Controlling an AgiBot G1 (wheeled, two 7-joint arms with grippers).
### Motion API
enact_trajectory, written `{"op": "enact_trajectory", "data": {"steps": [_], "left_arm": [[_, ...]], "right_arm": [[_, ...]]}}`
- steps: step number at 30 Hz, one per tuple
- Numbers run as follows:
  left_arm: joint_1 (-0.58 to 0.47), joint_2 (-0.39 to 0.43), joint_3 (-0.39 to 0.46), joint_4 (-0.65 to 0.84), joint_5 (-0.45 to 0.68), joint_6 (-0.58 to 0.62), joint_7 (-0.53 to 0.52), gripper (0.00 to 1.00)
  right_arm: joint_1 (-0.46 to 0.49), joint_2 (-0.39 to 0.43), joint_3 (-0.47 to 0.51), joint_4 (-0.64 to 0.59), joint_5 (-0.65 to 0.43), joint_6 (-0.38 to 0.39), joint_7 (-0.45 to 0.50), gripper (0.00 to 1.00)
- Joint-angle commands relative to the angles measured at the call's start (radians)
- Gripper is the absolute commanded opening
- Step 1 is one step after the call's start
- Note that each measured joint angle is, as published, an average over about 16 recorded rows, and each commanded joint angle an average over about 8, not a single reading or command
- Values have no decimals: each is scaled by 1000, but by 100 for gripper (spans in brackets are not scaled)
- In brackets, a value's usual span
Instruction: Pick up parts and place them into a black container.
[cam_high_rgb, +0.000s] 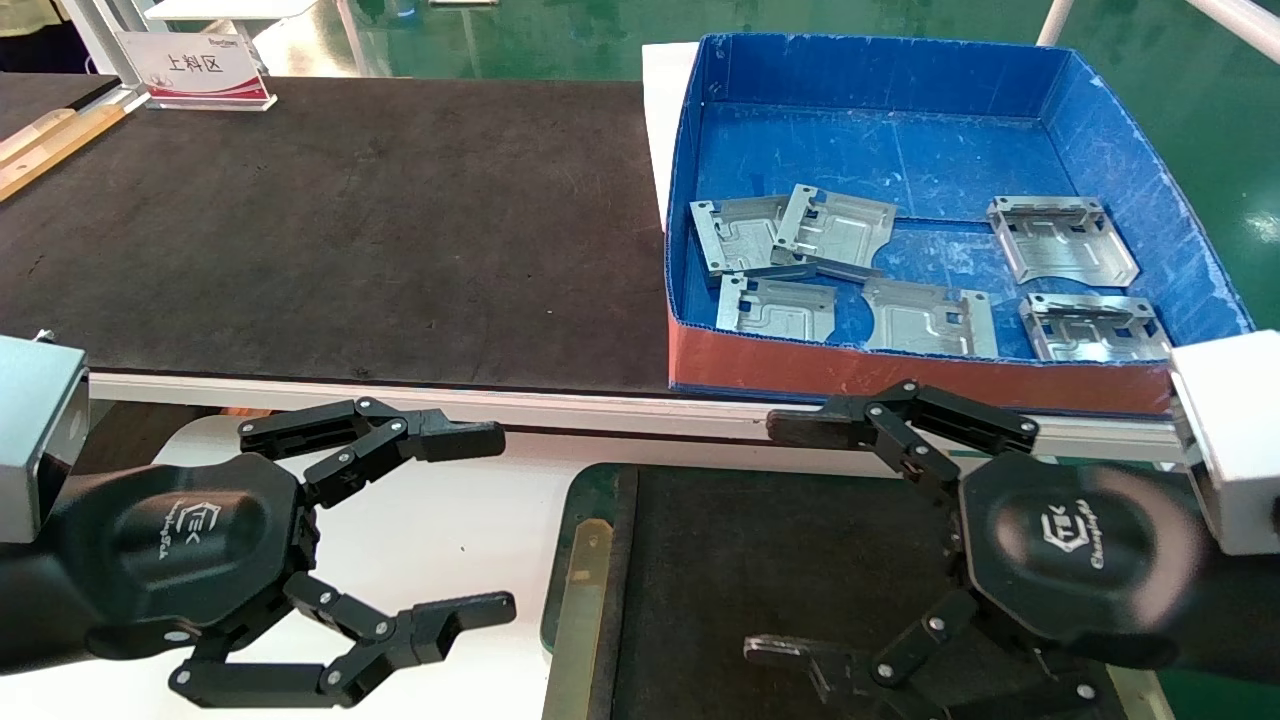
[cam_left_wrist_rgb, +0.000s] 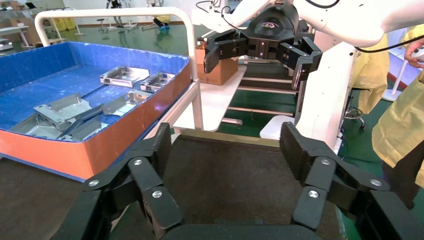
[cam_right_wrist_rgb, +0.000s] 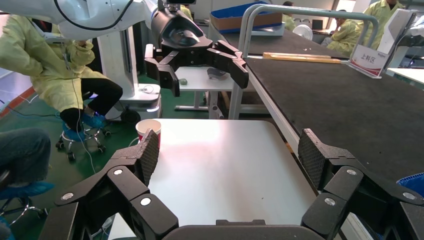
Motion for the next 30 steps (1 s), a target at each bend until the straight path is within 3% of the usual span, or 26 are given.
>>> {"op": "enact_trajectory", "data": {"steps": [1, 30], "left_arm": [[0, 0, 0, 0, 0, 0, 0, 0], [0, 0, 0, 0, 0, 0, 0, 0]], "right_arm": [[0, 0, 0, 0, 0, 0, 0, 100], [0, 0, 0, 0, 0, 0, 0, 100]]}}
